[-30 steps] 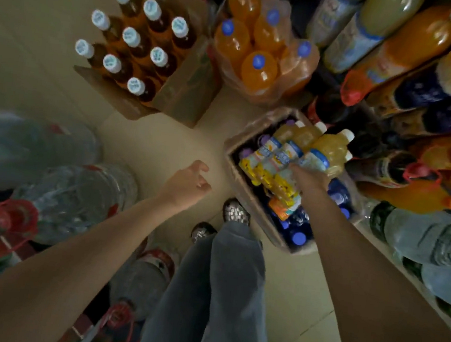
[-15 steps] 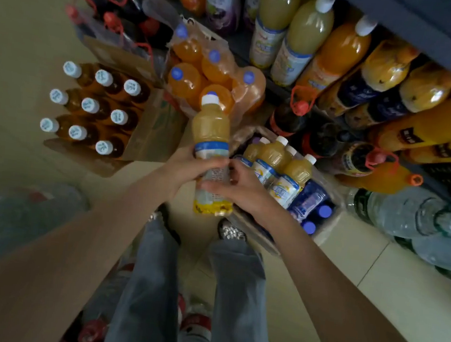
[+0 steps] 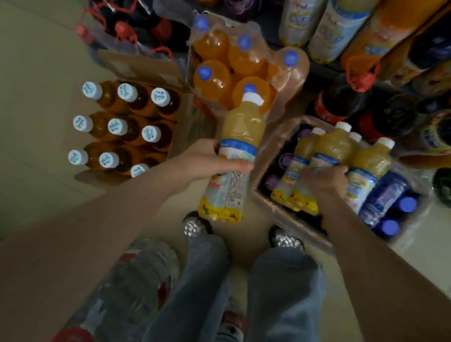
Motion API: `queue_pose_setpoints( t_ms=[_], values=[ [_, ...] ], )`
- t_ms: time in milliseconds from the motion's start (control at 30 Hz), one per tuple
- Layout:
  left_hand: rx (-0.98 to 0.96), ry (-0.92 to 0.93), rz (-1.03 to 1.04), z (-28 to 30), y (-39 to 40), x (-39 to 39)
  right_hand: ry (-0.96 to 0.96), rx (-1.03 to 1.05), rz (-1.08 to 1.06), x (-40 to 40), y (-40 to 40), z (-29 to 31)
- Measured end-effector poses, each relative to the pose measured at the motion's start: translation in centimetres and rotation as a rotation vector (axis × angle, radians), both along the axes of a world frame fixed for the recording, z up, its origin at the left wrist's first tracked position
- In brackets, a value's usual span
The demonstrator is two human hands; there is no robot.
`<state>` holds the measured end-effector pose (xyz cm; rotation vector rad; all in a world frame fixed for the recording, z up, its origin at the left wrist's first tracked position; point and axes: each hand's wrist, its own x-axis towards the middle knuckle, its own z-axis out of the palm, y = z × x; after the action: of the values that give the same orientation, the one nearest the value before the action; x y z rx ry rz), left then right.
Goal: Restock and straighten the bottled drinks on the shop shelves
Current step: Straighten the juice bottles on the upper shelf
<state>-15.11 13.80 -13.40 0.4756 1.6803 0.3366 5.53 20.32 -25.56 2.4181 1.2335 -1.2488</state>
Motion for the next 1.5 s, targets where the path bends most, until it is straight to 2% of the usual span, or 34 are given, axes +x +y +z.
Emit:
queue_pose_setpoints(
  t_ms=[133, 233, 333, 533, 700, 933, 1033, 1233, 1400, 1500],
  values=[
    [0.064, -0.057, 0.010, 4.7, 0.2, -1.3, 0.228, 0.031, 0.017, -1.2, 0.3, 7.5],
    [0.180, -0.092, 0.002, 12.5, 1.0, -3.9, 0.487, 0.112, 0.055, -5.4, 2.3, 18.4],
    [0.339, -0.021, -0.036, 22.3, 2.6, -7.9, 0.694, 0.281, 0.119, -9.8, 4.8, 31.1],
    [0.675, 0.157, -0.133, 41.9, 6.3, -15.4, 0.881, 0.626, 0.323, -17.2, 9.2, 54.2],
    [0.879, 0.270, -0.092, 52.1, 8.4, -19.1, 1.042, 0.841, 0.352, -21.3, 11.5, 65.8],
    [1.159, 0.362, 0.152, 59.3, 12.9, -22.6, 0.946, 1.274, 0.333, -25.7, 18.2, 72.0],
    [1.211, 0.382, 0.226, 60.9, 15.9, -23.9, 0.878, 1.345, 0.330, -27.5, 22.1, 73.0],
    [1.237, 0.355, 0.312, 62.6, 22.3, -26.5, 0.712, 1.297, 0.383, -31.6, 30.0, 72.5],
    [1.227, 0.372, 0.374, 62.4, 25.8, -28.3, 0.756, 1.189, 0.309, -35.4, 33.7, 72.6],
    [1.246, 0.405, 0.400, 62.4, 27.2, -29.2, 0.720, 1.127, 0.393, -36.9, 34.8, 72.8]
  ],
)
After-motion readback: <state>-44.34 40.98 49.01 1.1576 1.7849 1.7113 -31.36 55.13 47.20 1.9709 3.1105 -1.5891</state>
